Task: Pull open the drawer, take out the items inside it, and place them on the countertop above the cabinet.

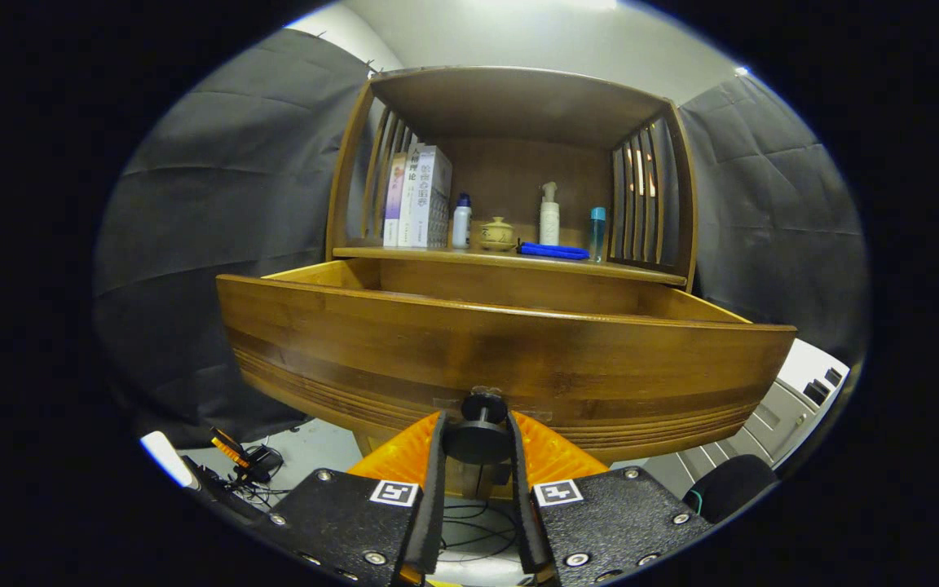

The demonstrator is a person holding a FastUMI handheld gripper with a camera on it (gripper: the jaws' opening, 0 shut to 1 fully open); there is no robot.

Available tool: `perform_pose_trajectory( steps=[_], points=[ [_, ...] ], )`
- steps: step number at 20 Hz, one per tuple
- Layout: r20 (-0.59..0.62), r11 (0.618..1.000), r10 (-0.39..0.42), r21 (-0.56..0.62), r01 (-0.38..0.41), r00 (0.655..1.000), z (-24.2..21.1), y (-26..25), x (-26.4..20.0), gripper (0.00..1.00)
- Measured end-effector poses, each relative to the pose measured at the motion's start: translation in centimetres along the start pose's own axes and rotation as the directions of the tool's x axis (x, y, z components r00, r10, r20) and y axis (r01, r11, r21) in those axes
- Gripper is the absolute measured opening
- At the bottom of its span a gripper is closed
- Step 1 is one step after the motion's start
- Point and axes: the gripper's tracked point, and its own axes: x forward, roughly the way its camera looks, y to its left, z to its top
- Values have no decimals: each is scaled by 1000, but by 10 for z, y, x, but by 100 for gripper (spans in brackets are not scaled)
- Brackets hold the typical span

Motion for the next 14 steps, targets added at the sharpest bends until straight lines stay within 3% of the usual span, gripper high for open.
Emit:
perform_pose_trajectory(
  steps=[6,8,10,13,14],
  points=[
    [2,1000,16,-6,-16,1000,-1,1,-6,38],
    [11,1000,29,-10,-29,1000,2,5,-12,43],
    [77,995,96,-15,-95,992,21,19,-21,64],
    [190,993,114,9,-118,975,76,27,-46,96],
    [220,994,105,12,-111,970,98,26,-48,95]
  ],
)
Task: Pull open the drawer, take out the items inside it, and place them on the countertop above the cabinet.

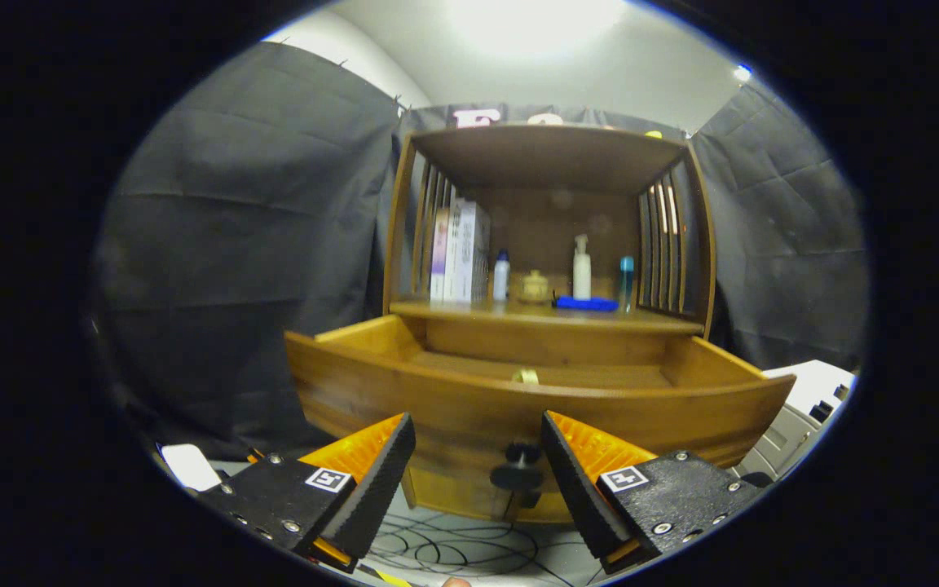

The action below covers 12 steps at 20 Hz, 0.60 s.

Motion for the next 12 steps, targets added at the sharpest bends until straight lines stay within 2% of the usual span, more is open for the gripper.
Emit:
perform_pose_trajectory(
  steps=[2,6,9,12],
  points=[
    [35,1000,-29,0,29,999,39,-6,9,95],
    [4,993,-117,-25,117,993,88,-31,35,95],
    [-20,990,-139,-19,139,990,109,-44,65,95],
    [-76,990,-142,-1,143,987,108,-52,94,95]
  ],
)
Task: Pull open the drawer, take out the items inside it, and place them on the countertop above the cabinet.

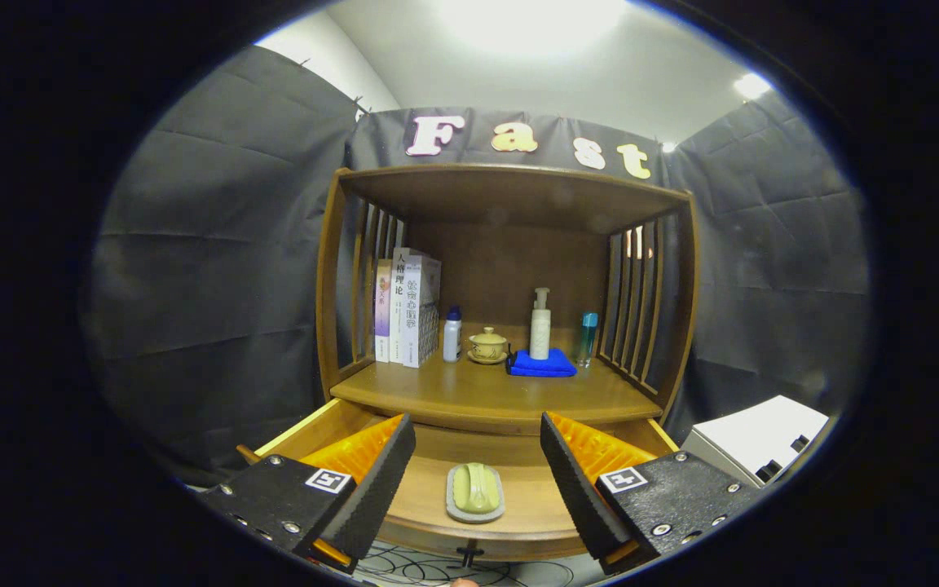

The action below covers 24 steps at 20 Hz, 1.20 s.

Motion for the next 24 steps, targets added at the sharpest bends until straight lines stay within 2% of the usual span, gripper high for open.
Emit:
perform_pose_trajectory(
  steps=[4,8,16,20,22,24],
  points=[
    [-137,997,-8,69,18,991,-24,-6,44,95],
    [-298,991,-42,112,79,954,-64,-15,73,95],
    [-530,998,-44,22,66,847,-143,-2,111,95],
    [-632,998,-67,-53,43,772,-176,0,114,94],
    [-657,997,-74,-68,39,750,-184,-2,116,91],
    [-673,997,-65,-66,27,737,-191,1,118,84]
  ],
)
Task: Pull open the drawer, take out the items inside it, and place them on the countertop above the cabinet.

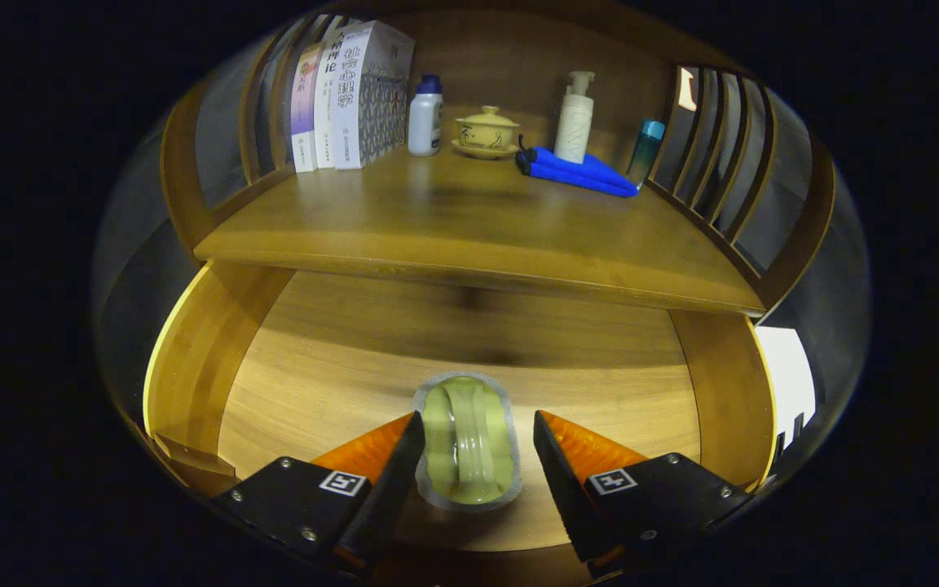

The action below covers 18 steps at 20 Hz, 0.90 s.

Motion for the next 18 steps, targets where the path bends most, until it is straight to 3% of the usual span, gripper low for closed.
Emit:
perform_pose_trajectory(
  steps=[4,5,8,14,18],
  points=[
    [-36,1000,14,-8,-14,999,-13,-1,9,58],
    [-29,999,34,-5,-34,999,-13,1,8,46],
    [-6,999,42,-23,-42,999,-14,0,6,23],
    [61,994,42,-104,-35,997,-8,-1,-27,21],
    [199,993,60,-112,-38,978,18,-4,-67,21]
  ],
)
